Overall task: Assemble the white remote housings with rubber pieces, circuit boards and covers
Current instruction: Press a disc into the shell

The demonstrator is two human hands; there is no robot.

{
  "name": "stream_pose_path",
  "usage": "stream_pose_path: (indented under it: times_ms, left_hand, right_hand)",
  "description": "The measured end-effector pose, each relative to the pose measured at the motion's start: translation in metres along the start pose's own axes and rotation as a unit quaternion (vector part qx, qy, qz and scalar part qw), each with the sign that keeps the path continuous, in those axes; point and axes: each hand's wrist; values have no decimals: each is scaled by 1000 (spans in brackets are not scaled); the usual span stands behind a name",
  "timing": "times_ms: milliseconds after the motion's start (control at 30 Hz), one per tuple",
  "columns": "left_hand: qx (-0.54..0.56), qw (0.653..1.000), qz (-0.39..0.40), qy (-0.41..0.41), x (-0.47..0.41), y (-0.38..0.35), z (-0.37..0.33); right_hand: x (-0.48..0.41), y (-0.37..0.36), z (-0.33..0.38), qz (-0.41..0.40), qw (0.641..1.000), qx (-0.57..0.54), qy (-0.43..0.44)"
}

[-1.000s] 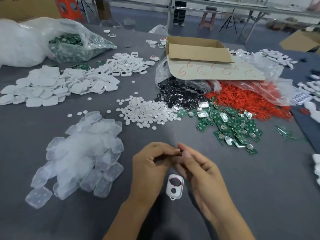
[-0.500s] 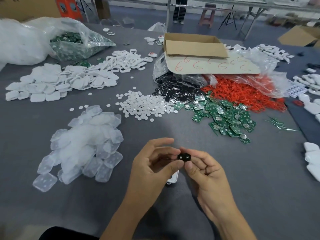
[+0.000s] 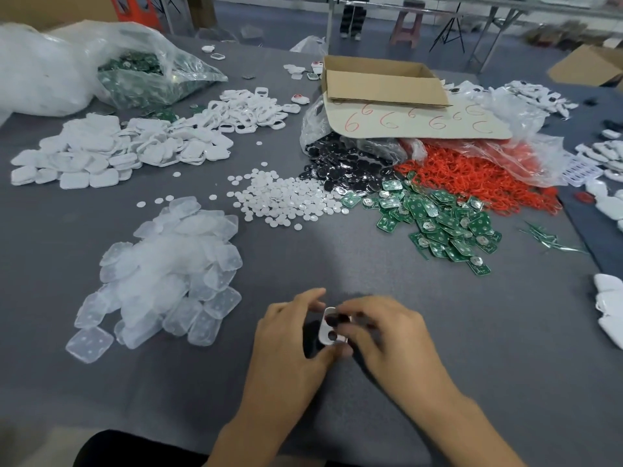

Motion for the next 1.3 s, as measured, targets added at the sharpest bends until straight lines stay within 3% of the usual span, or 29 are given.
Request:
stream_pose_path:
  times_ms: [133, 267, 433, 633, 967, 1100, 1300]
  left_hand:
    - [-4, 1000, -7, -2, -2, -2, 1]
    - [6, 1000, -1, 20, -3, -1, 3]
    - [-11, 999, 14, 26, -3, -1, 4]
    - [-9, 999, 20, 39, -3, 0, 2]
    - [-81, 997, -1, 13, -2, -2, -6]
    - [-84, 996, -18, 16, -2, -2, -9]
    - [-72, 997, -15, 30, -3, -3, -9]
  right_hand:
    - [-7, -7, -2, 33, 996, 54, 70]
    - [-16, -6, -6, 25, 998, -39, -46]
    - [-38, 0, -10, 111, 974, -67, -186]
    - [-58, 2, -10, 184, 962, 8, -203]
    - [-42, 1, -7, 83, 978, -64, -183]
    - [-80, -11, -23, 15, 982, -23, -188]
    - [-150, -64, -32, 23, 994, 39, -99]
Point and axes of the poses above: each hand's wrist, its own x-axis away from the middle knuckle, its own y-axis out of the back of the hand, z = x × y, and after that the axes turned 11 degrees about y, right-handed
